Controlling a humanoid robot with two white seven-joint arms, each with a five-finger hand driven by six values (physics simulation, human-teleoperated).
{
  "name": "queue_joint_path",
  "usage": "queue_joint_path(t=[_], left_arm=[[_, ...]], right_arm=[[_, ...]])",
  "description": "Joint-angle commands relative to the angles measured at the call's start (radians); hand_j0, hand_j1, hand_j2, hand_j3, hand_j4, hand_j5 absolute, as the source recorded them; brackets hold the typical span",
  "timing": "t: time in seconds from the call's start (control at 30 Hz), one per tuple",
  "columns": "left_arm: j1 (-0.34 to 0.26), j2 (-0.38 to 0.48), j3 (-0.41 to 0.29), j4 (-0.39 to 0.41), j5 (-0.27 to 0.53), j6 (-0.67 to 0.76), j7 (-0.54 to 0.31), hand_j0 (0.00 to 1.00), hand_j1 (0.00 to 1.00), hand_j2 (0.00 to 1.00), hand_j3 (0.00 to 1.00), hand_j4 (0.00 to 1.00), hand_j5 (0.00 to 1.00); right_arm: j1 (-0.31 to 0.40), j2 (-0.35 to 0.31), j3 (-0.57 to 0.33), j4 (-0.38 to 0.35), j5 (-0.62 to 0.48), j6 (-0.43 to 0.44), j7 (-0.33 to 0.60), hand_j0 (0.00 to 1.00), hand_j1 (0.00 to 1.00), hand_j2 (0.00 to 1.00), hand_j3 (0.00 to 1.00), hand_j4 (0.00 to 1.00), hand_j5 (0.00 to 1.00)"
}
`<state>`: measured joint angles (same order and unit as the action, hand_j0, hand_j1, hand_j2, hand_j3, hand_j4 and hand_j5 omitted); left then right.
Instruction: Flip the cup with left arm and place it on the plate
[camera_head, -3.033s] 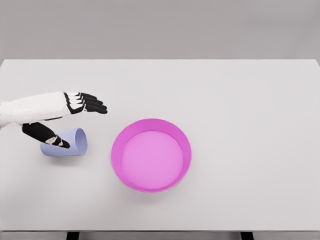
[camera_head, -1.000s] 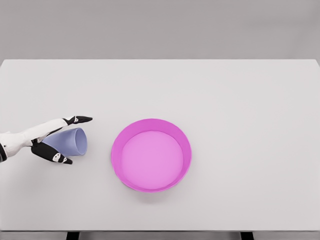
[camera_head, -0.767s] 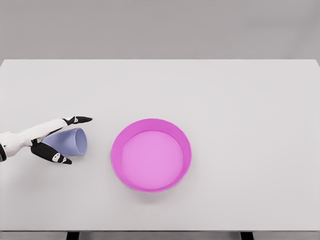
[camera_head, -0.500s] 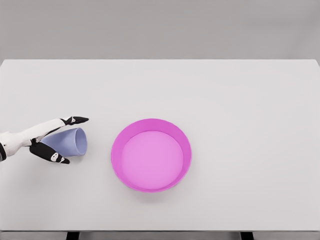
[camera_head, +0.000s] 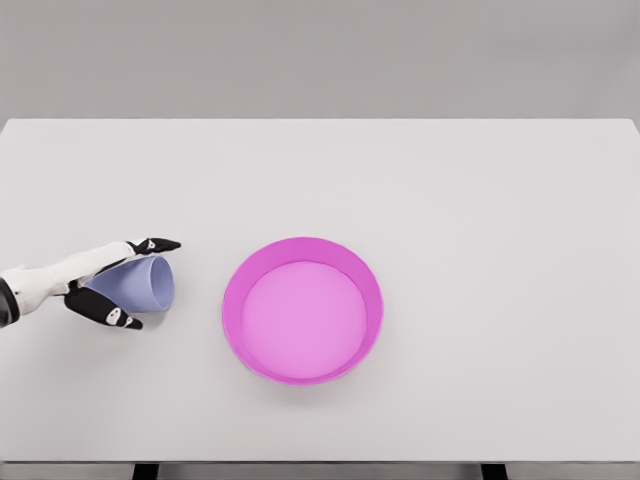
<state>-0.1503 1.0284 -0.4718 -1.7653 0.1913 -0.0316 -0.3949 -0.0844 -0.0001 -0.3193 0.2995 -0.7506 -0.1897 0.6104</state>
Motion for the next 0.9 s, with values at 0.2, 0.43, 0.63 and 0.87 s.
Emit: queue_joint_path(t=[0.2, 0.43, 0.63, 0.87], left_arm=[[0.002, -0.007, -0.001, 0.000, 0.002, -0.001, 0.001, 0.72, 0.72, 0.72, 0.72, 0.72, 0.72], [-0.005, -0.007, 0.001, -0.002, 0.002, -0.066, 0.008, 0.65, 0.65, 0.65, 0.65, 0.65, 0.65], [-0.011, -0.010, 0.010, -0.002, 0.007, -0.318, 0.068, 0.61, 0.61, 0.61, 0.61, 0.61, 0.61], [-0.032, -0.070, 0.012, -0.002, 0.045, -0.458, 0.071, 0.60, 0.60, 0.60, 0.60, 0.60, 0.60]], right_arm=[[0.000, 0.000, 0.000, 0.000, 0.001, 0.000, 0.000, 1.00, 1.00, 1.00, 1.00, 1.00, 1.00], [0.000, 0.000, 0.000, 0.000, 0.001, 0.000, 0.000, 1.00, 1.00, 1.00, 1.00, 1.00, 1.00], [0.000, 0.000, 0.000, 0.000, 0.001, 0.000, 0.000, 1.00, 1.00, 1.00, 1.00, 1.00, 1.00], [0.000, 0.000, 0.000, 0.000, 0.001, 0.000, 0.000, 1.00, 1.00, 1.00, 1.00, 1.00, 1.00]])
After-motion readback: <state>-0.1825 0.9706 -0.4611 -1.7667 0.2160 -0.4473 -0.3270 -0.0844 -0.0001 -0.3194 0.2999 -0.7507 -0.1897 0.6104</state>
